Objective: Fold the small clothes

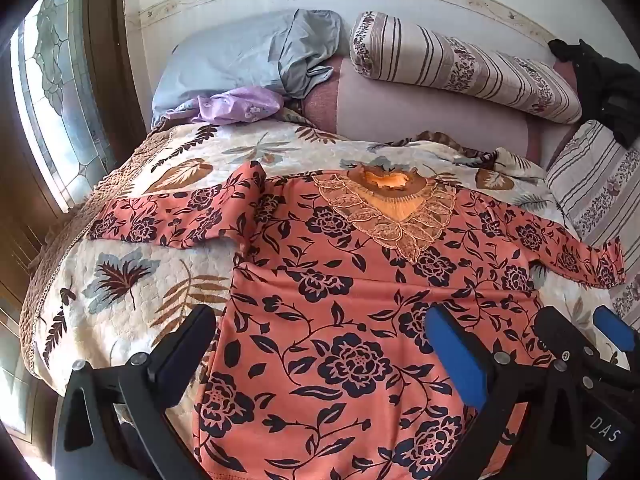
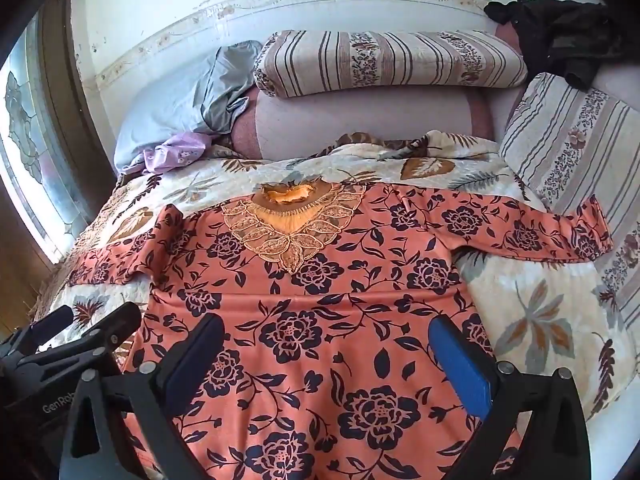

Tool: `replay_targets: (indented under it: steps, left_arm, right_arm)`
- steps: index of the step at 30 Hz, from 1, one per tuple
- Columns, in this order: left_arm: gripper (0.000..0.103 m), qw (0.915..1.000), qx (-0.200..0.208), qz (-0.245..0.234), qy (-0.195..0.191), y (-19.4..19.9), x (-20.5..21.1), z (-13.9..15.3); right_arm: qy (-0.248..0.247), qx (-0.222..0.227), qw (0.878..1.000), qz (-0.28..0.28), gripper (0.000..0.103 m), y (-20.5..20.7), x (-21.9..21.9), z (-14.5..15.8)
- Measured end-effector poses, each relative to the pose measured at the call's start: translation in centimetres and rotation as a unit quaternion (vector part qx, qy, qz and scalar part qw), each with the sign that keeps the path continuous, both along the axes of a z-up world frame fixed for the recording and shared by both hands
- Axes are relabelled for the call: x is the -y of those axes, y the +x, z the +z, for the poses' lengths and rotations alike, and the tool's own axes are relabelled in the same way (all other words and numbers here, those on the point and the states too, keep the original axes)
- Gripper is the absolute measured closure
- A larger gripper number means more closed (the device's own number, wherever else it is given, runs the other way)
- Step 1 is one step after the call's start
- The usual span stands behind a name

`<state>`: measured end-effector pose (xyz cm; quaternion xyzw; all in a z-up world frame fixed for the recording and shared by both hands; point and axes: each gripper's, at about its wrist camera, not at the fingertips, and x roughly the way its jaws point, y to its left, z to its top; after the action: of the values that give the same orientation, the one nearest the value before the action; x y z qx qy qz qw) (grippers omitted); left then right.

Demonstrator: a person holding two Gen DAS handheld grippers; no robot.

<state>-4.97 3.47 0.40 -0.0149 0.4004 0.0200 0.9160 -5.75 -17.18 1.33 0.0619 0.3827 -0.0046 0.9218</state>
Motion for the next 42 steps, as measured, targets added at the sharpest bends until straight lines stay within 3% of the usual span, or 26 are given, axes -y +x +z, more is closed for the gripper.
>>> replay_targets:
  steps: [15, 16, 25, 27, 42]
  left_arm:
    - [0.0, 1.0, -0.001, 0.003, 0.002, -0.09, -0.34, -0.2]
    - [0.0, 1.0, -0.001, 0.003, 0.002, -0.14, -0.33, -0.21]
    - [0.0, 1.0, -0.001, 0.001, 0.005, -0.22, -0.17, -0.22]
    - [0.0, 1.0, -0.001, 0.001, 0.005, -0.24, -0.12, -0.26]
    - [0.0, 1.0, -0.005, 0.0, 0.008, 0.07, -0.15, -0.48]
  right_arm:
    - [-0.015, 0.008, 1.0, -0.011, 0.0, 0.37, 0.58, -0.05]
    - [-0.014, 0.023, 1.0, -0.011, 0.0, 0.39, 0.06, 0.07]
    - [-0.008, 0.017, 1.0, -0.009, 0.0, 0.25, 0.25, 0.19]
    - [-0.027, 0.006, 1.0, -0.011, 0.0, 0.6, -0.1, 0.13]
    - [-0.028, 0.014, 0.999, -0.008, 0.0, 0.73, 0.12, 0.22]
